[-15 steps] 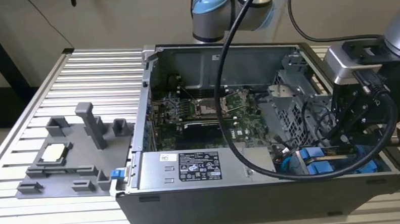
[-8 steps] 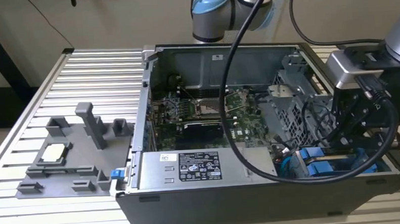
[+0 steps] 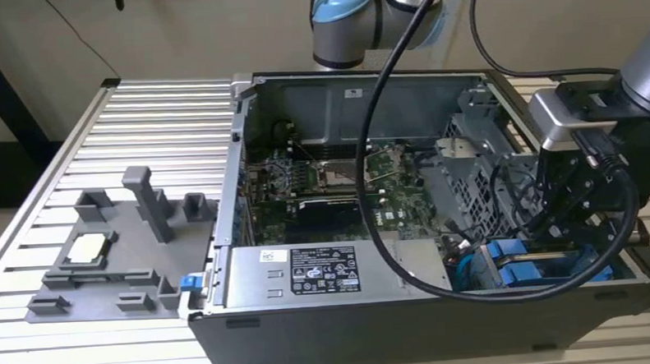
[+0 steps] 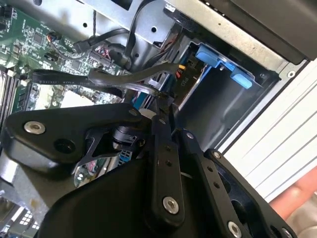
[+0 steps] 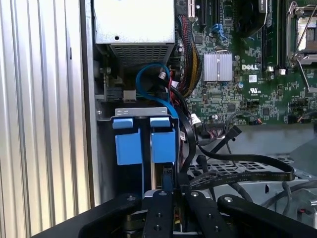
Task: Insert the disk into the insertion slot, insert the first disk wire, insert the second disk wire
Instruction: 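Insert the second disk wire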
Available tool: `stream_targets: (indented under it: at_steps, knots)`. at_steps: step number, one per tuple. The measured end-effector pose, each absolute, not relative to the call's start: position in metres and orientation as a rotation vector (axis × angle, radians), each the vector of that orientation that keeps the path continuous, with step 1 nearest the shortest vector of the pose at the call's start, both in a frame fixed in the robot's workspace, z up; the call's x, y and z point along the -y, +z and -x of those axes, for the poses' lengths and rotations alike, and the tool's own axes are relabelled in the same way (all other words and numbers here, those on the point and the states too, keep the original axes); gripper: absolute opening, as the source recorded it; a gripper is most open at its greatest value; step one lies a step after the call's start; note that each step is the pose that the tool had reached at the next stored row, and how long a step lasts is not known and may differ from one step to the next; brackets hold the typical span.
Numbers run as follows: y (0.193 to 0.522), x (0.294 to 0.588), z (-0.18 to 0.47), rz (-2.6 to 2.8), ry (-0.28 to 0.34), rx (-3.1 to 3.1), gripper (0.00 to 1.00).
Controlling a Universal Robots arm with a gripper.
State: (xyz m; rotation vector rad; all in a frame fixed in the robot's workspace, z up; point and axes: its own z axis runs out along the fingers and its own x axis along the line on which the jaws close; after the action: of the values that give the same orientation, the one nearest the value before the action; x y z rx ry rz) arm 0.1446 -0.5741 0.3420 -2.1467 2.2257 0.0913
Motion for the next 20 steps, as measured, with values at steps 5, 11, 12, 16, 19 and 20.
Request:
stream_targets:
  at_steps: [5, 11, 12, 16, 19, 20]
  knots:
    - [0.3401, 0.5759, -0.1446, 2.147, 0.093, -2.227, 0.16]
    - [0.3364, 0.5770, -0.1446, 2.148, 0.093, -2.227, 0.16]
    - [0.3363, 0.5770, -0.1446, 2.148, 0.093, -2.227, 0.16]
    - [0.3358, 0.5770, -0.1446, 2.147, 0.094, -2.227, 0.16]
    - [0.3357, 0.5770, -0.1446, 2.147, 0.094, -2.227, 0.24]
    - [0.3357, 0.5770, -0.1446, 2.147, 0.094, -2.227, 0.24]
